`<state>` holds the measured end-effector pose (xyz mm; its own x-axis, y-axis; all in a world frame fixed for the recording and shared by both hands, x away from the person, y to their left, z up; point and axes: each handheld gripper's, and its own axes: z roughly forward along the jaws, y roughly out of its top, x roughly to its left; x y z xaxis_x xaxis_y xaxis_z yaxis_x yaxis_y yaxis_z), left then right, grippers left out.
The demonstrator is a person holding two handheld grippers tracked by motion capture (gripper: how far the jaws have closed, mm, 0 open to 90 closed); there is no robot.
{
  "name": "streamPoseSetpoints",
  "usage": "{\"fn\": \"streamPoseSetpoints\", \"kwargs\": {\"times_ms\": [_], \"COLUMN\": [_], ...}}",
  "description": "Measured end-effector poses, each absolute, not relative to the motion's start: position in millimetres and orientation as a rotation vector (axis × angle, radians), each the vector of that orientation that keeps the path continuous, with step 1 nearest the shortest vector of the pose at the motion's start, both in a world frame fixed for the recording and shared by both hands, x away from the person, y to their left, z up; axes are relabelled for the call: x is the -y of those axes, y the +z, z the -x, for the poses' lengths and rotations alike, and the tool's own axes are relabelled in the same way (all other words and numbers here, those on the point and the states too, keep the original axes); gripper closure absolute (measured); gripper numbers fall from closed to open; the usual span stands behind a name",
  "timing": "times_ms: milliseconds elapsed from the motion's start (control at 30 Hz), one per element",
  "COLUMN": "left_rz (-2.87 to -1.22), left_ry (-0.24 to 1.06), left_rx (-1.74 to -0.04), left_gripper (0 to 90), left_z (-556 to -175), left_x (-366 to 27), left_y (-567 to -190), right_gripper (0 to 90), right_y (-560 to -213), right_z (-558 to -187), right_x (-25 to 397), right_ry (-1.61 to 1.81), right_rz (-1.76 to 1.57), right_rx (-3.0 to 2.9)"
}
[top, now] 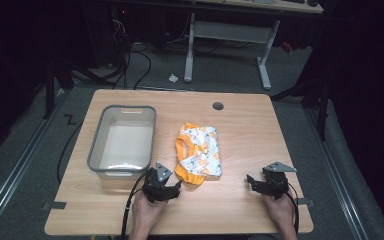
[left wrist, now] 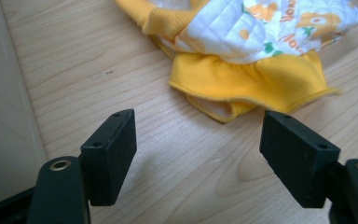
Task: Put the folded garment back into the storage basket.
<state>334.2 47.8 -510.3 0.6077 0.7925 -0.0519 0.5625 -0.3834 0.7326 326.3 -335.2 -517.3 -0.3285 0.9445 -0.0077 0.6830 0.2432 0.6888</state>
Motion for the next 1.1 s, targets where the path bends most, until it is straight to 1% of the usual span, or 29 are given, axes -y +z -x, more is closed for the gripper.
{"fn": "streamPoseSetpoints", "kwargs": {"times_ms": [300,700,933,1000,1100], "left_rz": [-2.077,-2.063,-2.077,-2.055,-2.075], "left_ry": [0.354,0.330,0.341,0.339,0.356], "left_rx": [-1.037,-1.016,-0.992,-0.985,-0.975], "left_gripper": [27.2,27.6,27.2,27.5,27.4], "left_z": [-340.0,-354.1,-361.8,-364.6,-371.6], "left_x": [-42.0,-34.9,-26.5,-25.3,-19.9], "left_y": [-499.5,-482.9,-474.9,-472.8,-468.4], "right_gripper": [27.6,27.6,27.6,27.6,27.6], "right_y": [-517.3,-517.3,-517.3,-517.3,-517.3], "right_z": [-326.3,-326.4,-326.4,-326.4,-326.3], "right_x": [335.2,335.3,335.3,335.3,335.2], "right_ry": [0.831,0.831,0.831,0.831,0.831], "right_rz": [-1.487,-1.486,-1.486,-1.486,-1.487], "right_rx": [-2.098,-2.099,-2.099,-2.099,-2.098]}}
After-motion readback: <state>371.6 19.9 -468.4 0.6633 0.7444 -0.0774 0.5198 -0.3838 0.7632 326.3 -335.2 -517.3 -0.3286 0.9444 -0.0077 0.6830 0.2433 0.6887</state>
